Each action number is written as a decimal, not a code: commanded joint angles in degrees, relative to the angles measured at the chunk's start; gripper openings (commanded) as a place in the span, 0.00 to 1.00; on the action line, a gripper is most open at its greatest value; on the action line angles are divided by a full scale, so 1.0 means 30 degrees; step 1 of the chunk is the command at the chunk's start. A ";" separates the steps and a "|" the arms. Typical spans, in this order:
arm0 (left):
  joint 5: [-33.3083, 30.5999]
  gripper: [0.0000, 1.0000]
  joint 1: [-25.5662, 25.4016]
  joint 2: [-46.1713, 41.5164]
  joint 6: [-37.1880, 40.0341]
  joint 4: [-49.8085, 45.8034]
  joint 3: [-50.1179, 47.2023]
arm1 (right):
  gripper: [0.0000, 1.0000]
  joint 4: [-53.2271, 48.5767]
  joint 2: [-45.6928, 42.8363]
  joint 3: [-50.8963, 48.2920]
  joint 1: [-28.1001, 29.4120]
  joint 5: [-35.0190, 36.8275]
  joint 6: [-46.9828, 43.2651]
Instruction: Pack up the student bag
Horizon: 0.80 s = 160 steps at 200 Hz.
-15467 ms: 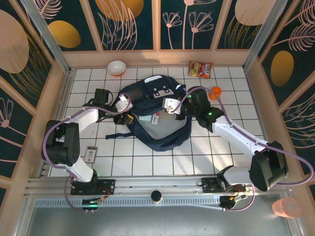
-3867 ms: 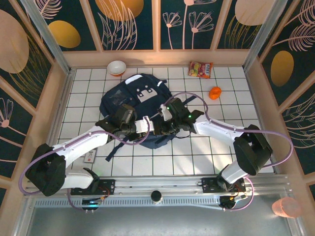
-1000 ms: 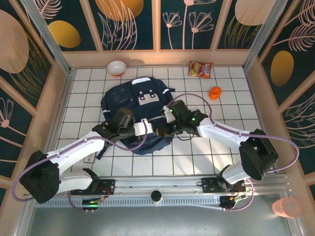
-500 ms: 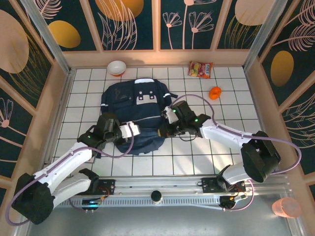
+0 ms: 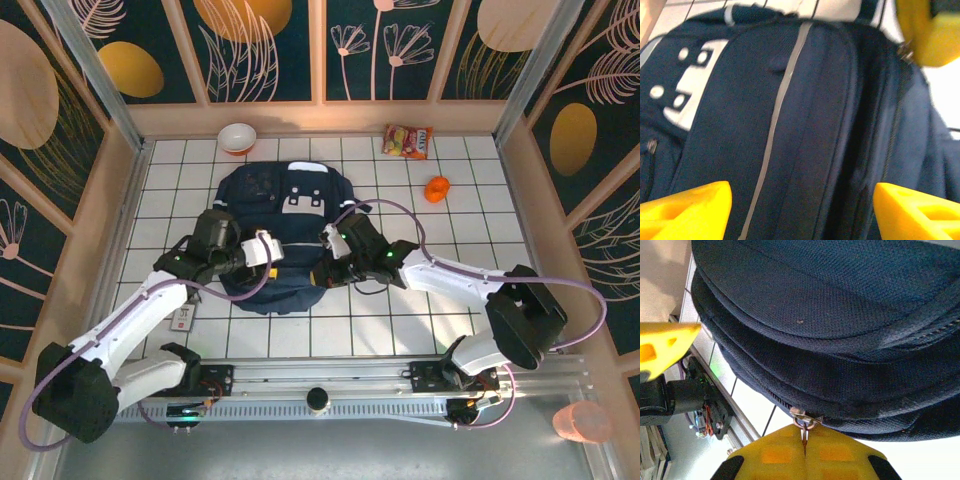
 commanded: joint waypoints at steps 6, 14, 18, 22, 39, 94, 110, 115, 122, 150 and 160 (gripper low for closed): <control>0.1228 0.76 -0.1841 0.0680 -0.0745 0.0203 0.0561 | 0.00 -0.0446 -0.0006 0.0544 -0.0231 -0.0264 -0.0590; 0.1398 0.75 -0.2226 0.1041 -0.1045 0.0672 0.0618 | 0.00 -0.0438 0.0014 0.0573 -0.0270 -0.0259 -0.0601; 0.1506 0.75 -0.2380 0.1272 -0.1191 0.0889 0.0675 | 0.00 -0.0440 -0.0019 0.0601 -0.0271 -0.0264 -0.0605; 0.1600 0.74 -0.2499 0.1484 -0.1352 0.1072 0.0733 | 0.00 -0.0453 -0.0023 0.0590 -0.0312 -0.0265 -0.0604; 0.1651 0.66 -0.2934 0.2483 -0.1671 0.1700 0.1035 | 0.00 -0.0406 -0.0098 0.0604 -0.0386 -0.0294 -0.0620; 0.0090 0.14 -0.3250 0.3750 -0.1439 0.2548 0.0551 | 0.00 -0.0641 -0.0814 -0.0012 -0.1476 -0.0482 -0.0785; -0.0232 0.03 -0.3274 0.2982 -0.1322 0.2682 0.0111 | 0.00 -0.0898 -0.1143 -0.0669 -0.2562 -0.0528 -0.0930; -0.0363 0.01 -0.3268 0.2718 -0.1326 0.2720 -0.0055 | 0.00 -0.1047 -0.1215 -0.0855 -0.2972 -0.0528 -0.1046; -0.0538 0.00 -0.3273 0.2392 -0.1323 0.2707 -0.0232 | 0.00 -0.1277 -0.1257 -0.0991 -0.3554 -0.0478 -0.1265; -0.0708 0.00 -0.3265 0.1518 -0.1440 0.2145 -0.0474 | 0.00 -0.1962 -0.1004 -0.0800 -0.5587 -0.0323 -0.2368; -0.0824 0.00 -0.3274 0.1307 -0.1487 0.1927 -0.0515 | 0.00 -0.2066 -0.0790 -0.0555 -0.6394 -0.0323 -0.2813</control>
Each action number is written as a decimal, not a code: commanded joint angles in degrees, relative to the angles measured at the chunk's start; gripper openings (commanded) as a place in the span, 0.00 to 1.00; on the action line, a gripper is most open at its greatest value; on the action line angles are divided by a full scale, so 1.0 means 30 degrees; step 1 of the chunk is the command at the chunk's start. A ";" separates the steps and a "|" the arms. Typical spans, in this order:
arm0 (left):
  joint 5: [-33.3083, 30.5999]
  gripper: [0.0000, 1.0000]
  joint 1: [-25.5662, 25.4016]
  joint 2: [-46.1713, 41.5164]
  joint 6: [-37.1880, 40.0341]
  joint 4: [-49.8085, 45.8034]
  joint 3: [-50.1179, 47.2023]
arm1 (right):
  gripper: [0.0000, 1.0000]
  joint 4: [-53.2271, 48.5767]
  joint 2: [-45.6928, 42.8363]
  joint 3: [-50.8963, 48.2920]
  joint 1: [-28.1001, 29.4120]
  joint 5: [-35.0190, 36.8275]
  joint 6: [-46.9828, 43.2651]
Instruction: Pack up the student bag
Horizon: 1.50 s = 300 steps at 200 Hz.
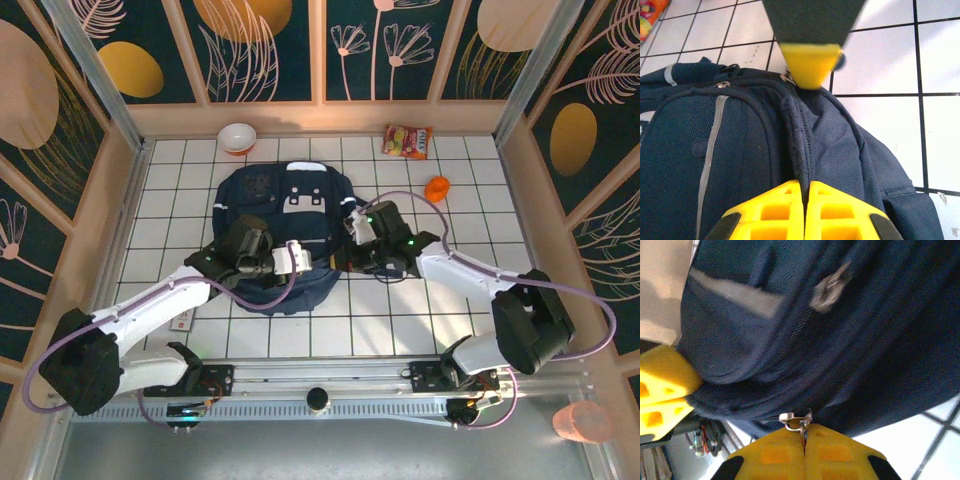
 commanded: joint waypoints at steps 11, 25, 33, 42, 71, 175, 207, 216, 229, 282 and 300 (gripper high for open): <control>-0.0630 0.00 0.0142 -0.1186 -0.0013 -0.1535 -0.0384 | 0.00 -0.1602 0.0255 0.0408 -0.2674 0.1258 -0.1647; -0.0440 0.00 0.0129 -0.1496 -0.0084 -0.1625 -0.0355 | 0.00 -0.1569 0.0762 0.0832 -0.3397 0.1229 -0.2143; -0.0183 0.00 0.0131 -0.1644 -0.0057 -0.1778 -0.0302 | 0.00 -0.1519 0.1142 0.1124 -0.3725 0.1239 -0.2368; 0.0035 0.00 0.0130 -0.1758 0.0127 -0.1985 -0.0210 | 0.00 -0.1418 0.1603 0.1490 -0.4060 0.1174 -0.2635; 0.0613 0.00 0.0129 -0.1831 0.1023 -0.3223 0.0193 | 0.00 -0.1159 0.3086 0.2744 -0.4824 0.1082 -0.3365; 0.4531 0.00 0.0120 -0.2152 0.2778 -0.5734 0.1257 | 0.00 0.0461 0.8128 0.7173 -0.6480 0.1529 -0.3601; 0.5183 0.00 -0.0019 -0.2160 0.2686 -0.5668 0.1260 | 0.00 0.0183 0.9699 0.9057 -0.6663 0.1969 -0.3549; 0.5185 0.00 -0.0025 -0.2137 0.2671 -0.5677 0.1257 | 0.00 0.0033 0.9990 0.9448 -0.6718 0.2214 -0.3502; 0.4992 0.00 -0.0040 -0.2132 0.2498 -0.5497 0.1220 | 0.00 0.0036 1.0158 0.9640 -0.6803 0.2076 -0.3422; 0.1240 0.62 -0.0025 -0.3496 -0.3763 0.0102 -0.0489 | 0.26 -0.0176 0.7671 0.7749 -0.6578 0.0856 -0.3140; -0.1339 0.76 -0.0015 -0.3843 -0.6662 0.2052 -0.1306 | 0.45 -0.0300 0.5989 0.6308 -0.6616 0.1038 -0.2764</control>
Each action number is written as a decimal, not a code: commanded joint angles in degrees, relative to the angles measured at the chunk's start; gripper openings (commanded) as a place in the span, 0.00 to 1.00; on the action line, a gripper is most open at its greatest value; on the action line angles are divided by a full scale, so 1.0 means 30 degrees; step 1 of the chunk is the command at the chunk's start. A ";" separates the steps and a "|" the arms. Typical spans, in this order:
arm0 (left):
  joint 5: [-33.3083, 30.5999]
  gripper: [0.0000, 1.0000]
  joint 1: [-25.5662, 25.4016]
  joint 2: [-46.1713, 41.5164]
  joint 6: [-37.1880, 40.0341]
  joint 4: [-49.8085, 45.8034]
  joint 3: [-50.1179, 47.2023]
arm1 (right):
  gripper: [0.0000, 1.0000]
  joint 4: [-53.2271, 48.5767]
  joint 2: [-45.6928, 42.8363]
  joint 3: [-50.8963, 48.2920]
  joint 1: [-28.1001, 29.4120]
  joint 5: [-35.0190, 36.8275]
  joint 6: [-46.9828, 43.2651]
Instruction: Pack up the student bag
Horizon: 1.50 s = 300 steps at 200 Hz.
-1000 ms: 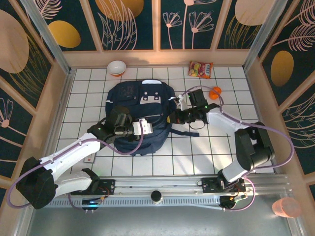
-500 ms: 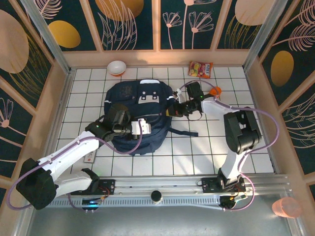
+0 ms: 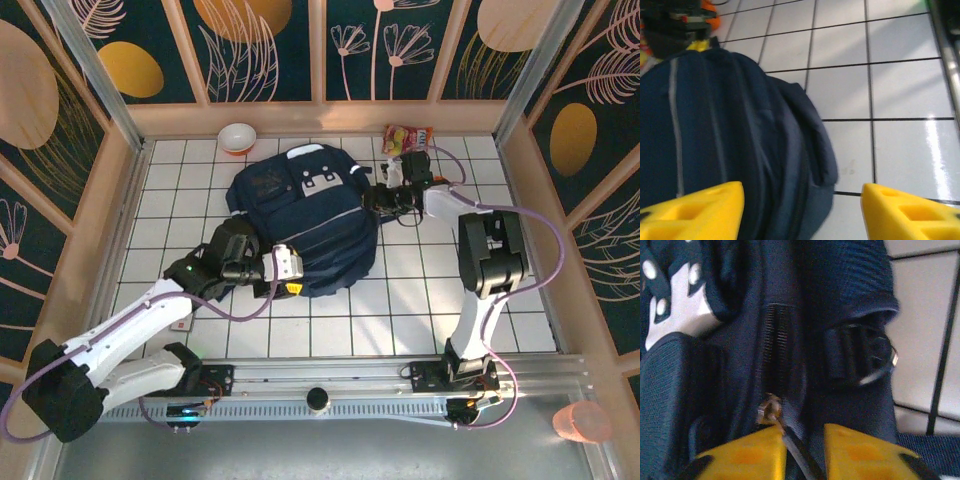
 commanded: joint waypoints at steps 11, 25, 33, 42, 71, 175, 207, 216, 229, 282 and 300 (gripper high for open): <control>-0.4302 0.81 0.0057 -0.0577 -0.6594 0.4315 -0.1216 | 0.48 -0.0215 -0.3718 -0.2254 0.0279 0.0362 0.0838; -0.5898 0.84 0.0053 -0.0351 -0.9676 0.5330 -0.1417 | 0.49 -0.0305 -0.4839 -0.3219 0.0258 0.0024 0.1550; -0.6773 0.85 0.0055 -0.0180 -1.1464 0.5783 -0.1456 | 0.49 -0.0094 -0.5466 -0.3790 0.0307 -0.0290 0.2176; -0.7796 0.85 0.0045 0.0021 -1.3503 0.6293 -0.1534 | 0.49 0.0266 -0.6182 -0.4484 0.0379 -0.0612 0.2956; -0.9812 0.85 0.0045 0.0639 -1.9024 0.7156 -0.1588 | 0.49 0.1942 -0.7876 -0.6713 0.1275 -0.0613 0.5363; -1.2090 0.83 0.0042 -0.0478 -2.2071 0.9324 -0.3300 | 0.39 0.8269 -0.7882 -1.1117 0.7743 0.3913 1.0618; -1.2208 0.82 0.0065 -0.1266 -2.1335 0.8656 -0.3279 | 0.40 1.0141 -0.7181 -1.1414 1.0458 0.5184 1.1652; -1.2180 0.82 0.0041 -0.1399 -2.0958 0.8350 -0.3224 | 0.41 1.0451 -0.6935 -1.1278 1.1049 0.5625 1.1832; -1.2253 0.82 0.0048 -0.1588 -2.0566 0.7718 -0.3033 | 0.43 1.0572 -0.6657 -1.0911 1.1743 0.6123 1.1979; -1.2847 0.82 0.0044 -0.2649 -1.8507 0.6191 -0.2576 | 0.45 1.0326 -0.7856 -1.0483 1.3411 0.8483 1.1789; -1.2957 0.81 0.0050 -0.3227 -1.6892 0.6167 -0.2459 | 0.45 1.0131 -0.8873 -1.0597 1.3422 0.8957 1.1194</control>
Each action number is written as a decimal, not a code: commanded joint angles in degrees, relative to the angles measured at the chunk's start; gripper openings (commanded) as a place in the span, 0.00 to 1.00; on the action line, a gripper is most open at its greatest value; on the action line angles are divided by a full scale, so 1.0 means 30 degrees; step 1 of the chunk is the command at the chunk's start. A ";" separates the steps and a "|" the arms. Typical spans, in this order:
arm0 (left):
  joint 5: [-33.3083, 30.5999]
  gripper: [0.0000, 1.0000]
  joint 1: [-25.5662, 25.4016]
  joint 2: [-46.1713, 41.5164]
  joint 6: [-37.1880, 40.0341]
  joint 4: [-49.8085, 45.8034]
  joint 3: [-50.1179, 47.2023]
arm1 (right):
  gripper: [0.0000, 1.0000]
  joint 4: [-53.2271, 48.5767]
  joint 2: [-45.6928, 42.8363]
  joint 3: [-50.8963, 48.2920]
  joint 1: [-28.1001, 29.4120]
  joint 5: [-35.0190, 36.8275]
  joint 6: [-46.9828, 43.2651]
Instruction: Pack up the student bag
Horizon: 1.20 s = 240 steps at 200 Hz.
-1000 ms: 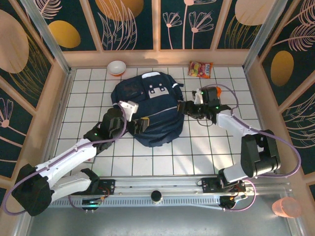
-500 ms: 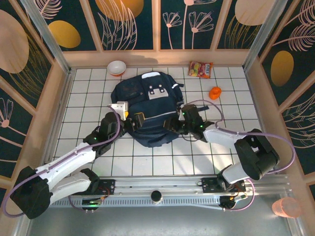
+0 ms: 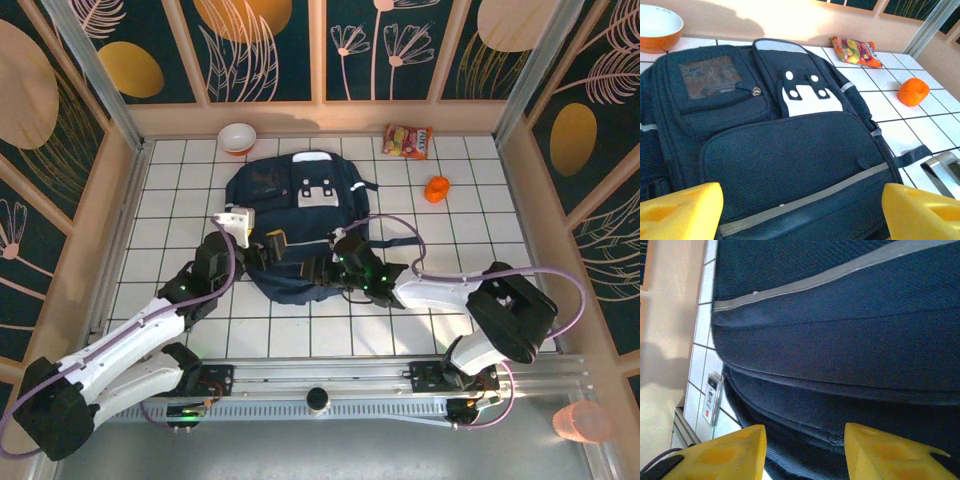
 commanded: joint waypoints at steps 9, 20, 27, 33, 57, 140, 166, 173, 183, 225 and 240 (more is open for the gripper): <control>-0.0353 0.81 0.0029 -0.1063 0.3344 -0.0469 0.0836 | 0.46 -0.0088 -0.2103 0.0302 0.0171 0.1814 -0.0897; 0.0014 0.81 0.0040 -0.1018 0.4410 -0.0643 0.1142 | 0.46 -0.0618 -0.2641 0.0550 0.0084 0.1901 -0.1512; 0.0439 0.80 0.0048 -0.0850 0.5204 -0.0851 0.1408 | 0.46 -0.0904 -0.2889 0.0697 -0.0003 0.1879 -0.1839; 0.0831 0.80 0.0033 -0.0572 0.5789 -0.1082 0.1677 | 0.46 -0.1176 -0.3124 0.0838 -0.0092 0.1817 -0.2190; 0.2422 0.79 0.0036 0.1322 0.7543 -0.1820 0.2799 | 0.47 -0.1851 -0.4097 0.0928 -0.0622 0.1647 -0.3491; 0.8275 0.72 -0.0029 0.5913 1.1998 -0.2268 0.4913 | 0.49 -0.3124 -0.7863 -0.1538 -0.8097 -0.2289 -0.4477; 0.8829 0.73 -0.0277 0.7114 1.5269 -0.2814 0.5524 | 0.49 -0.3328 -0.7775 -0.1706 -0.9058 -0.2992 -0.4845; 0.9051 0.73 -0.0346 0.7428 1.6276 -0.2951 0.5647 | 0.49 -0.3265 -0.7741 -0.1735 -0.9208 -0.3135 -0.4925; 0.9431 0.73 -0.0522 0.7891 1.7616 -0.3019 0.5854 | 0.49 -0.3129 -0.7690 -0.1807 -0.9353 -0.3297 -0.5106; 0.8755 0.76 -0.1475 1.0545 2.0913 -0.2955 0.7058 | 0.49 -0.2890 -0.7435 -0.2058 -1.0111 -0.3839 -0.5477; 0.8342 0.79 -0.1817 1.1578 2.1770 -0.3072 0.7632 | 0.49 -0.2728 -0.7403 -0.2123 -1.0292 -0.3922 -0.5542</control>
